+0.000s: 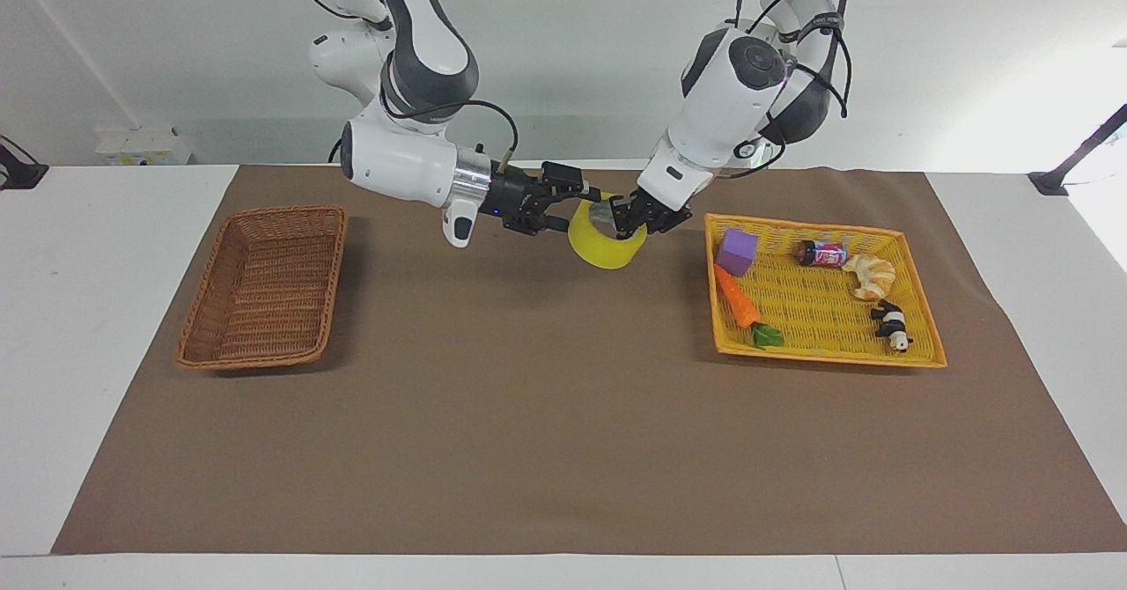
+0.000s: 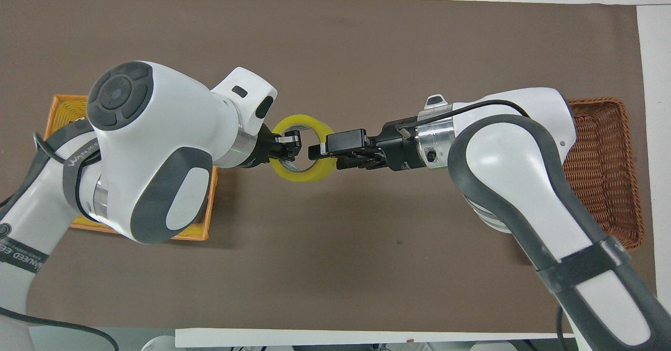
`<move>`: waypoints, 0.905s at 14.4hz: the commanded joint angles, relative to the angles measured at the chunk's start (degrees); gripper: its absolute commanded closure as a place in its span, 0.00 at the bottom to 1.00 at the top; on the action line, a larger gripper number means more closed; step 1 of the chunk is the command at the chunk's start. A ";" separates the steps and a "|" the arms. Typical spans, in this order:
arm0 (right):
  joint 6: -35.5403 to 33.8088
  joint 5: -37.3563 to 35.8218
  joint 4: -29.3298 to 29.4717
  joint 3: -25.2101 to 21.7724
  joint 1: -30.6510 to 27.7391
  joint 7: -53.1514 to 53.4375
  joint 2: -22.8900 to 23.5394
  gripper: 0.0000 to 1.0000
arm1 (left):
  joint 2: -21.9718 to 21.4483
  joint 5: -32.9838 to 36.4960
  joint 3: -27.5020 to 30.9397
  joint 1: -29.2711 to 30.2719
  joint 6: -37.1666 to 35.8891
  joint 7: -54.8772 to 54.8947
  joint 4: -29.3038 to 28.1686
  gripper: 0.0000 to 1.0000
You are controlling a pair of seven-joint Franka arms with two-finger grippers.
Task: Move tape to another basket
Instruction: 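Grasp the tape rim with the right gripper beside the left gripper, then pull the tape away with the right gripper while the left gripper releases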
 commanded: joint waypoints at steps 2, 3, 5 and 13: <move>0.85 1.25 -1.01 0.04 0.05 -1.86 -0.58 0.71 | -0.28 0.83 0.62 -0.52 -1.41 -0.32 0.99 0.98; 0.85 1.25 -0.93 0.04 0.05 -1.86 -0.58 0.86 | -0.28 0.83 0.62 -0.52 -1.41 -0.32 0.99 0.98; 1.72 0.99 -0.84 0.04 0.05 -3.34 -0.49 1.00 | -0.28 0.83 0.62 -0.52 -1.41 -0.32 1.08 0.97; 2.08 0.55 -0.57 -0.14 -0.74 -3.18 -0.66 1.00 | -6.69 0.83 2.11 0.61 -7.36 -2.43 2.22 0.12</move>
